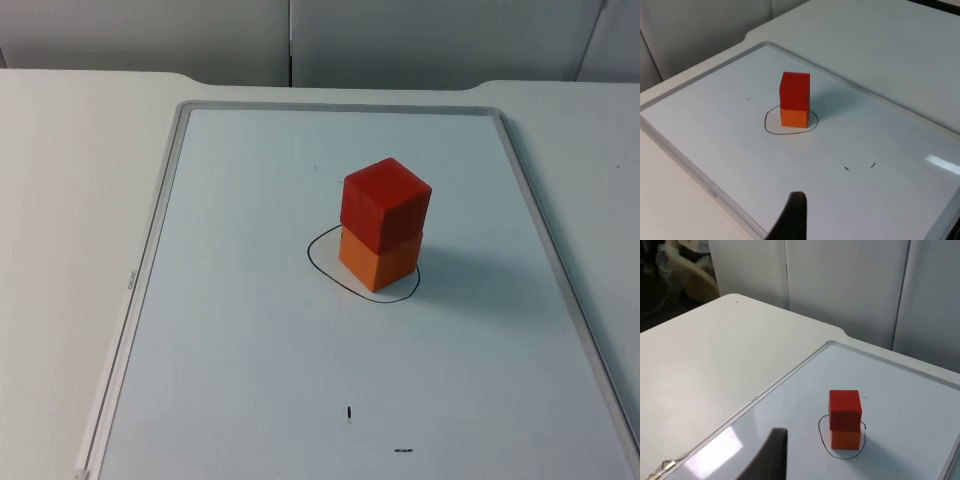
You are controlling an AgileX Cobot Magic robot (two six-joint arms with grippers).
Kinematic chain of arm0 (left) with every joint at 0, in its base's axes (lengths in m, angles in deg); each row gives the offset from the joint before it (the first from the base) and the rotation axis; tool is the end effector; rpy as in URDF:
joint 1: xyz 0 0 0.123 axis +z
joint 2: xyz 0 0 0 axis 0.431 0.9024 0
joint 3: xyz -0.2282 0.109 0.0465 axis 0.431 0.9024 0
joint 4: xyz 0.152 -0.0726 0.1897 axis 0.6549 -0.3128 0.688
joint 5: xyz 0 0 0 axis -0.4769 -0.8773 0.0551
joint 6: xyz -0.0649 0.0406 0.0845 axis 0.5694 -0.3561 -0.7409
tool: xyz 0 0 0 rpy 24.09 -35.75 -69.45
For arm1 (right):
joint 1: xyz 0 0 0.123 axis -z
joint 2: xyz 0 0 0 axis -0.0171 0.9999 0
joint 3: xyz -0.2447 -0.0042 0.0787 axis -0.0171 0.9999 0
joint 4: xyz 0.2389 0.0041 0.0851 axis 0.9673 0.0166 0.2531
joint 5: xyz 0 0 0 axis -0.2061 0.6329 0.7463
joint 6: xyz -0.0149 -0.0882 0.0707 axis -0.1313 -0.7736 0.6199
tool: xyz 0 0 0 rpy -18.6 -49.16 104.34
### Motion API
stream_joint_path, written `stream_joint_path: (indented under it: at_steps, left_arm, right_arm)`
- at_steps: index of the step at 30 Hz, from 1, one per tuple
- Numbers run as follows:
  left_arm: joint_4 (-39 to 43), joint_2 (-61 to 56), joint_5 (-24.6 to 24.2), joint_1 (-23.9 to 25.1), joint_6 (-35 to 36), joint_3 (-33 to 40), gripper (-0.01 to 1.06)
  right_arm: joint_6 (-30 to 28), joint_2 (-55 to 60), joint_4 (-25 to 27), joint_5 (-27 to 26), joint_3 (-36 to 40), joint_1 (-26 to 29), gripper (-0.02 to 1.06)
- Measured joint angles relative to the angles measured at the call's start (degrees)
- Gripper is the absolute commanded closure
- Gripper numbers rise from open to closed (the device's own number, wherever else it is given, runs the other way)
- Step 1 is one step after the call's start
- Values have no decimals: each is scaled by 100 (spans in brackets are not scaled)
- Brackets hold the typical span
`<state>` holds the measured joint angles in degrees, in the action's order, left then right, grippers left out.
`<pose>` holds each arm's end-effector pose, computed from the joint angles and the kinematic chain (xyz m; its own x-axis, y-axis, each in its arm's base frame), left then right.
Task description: Pick up one cube with the left hand and another cube with the right hand. First place the cube in the right hand at the target position, then stack the cube in the left hand on top.
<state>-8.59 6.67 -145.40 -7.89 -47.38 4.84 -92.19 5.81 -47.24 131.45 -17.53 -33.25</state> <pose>0.0377 -0.0505 0.3049 -0.2696 0.3000 -0.9151 0.7156 0.6983 0.0181 0.0725 0.0546 0.3265 -0.2029 -0.1885 -0.9609 -0.6016 0.7982 -0.0296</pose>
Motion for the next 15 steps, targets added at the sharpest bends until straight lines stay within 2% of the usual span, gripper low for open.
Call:
stream_joint_path:
  at_steps: [4, 9, 15]
  left_arm:
    - [598, -725, -324, 0, 839, 277, 20]
    - [1082, -818, -625, 0, 1198, 350, 20]
    - [1168, -818, -592, 0, 1312, 582, 20]
  right_arm:
    - [132, -224, 0, 51, 64, 0, 0]
    - [154, -285, 0, 104, 64, 0, 0]
    - [168, -285, 0, 126, 64, 0, 0]
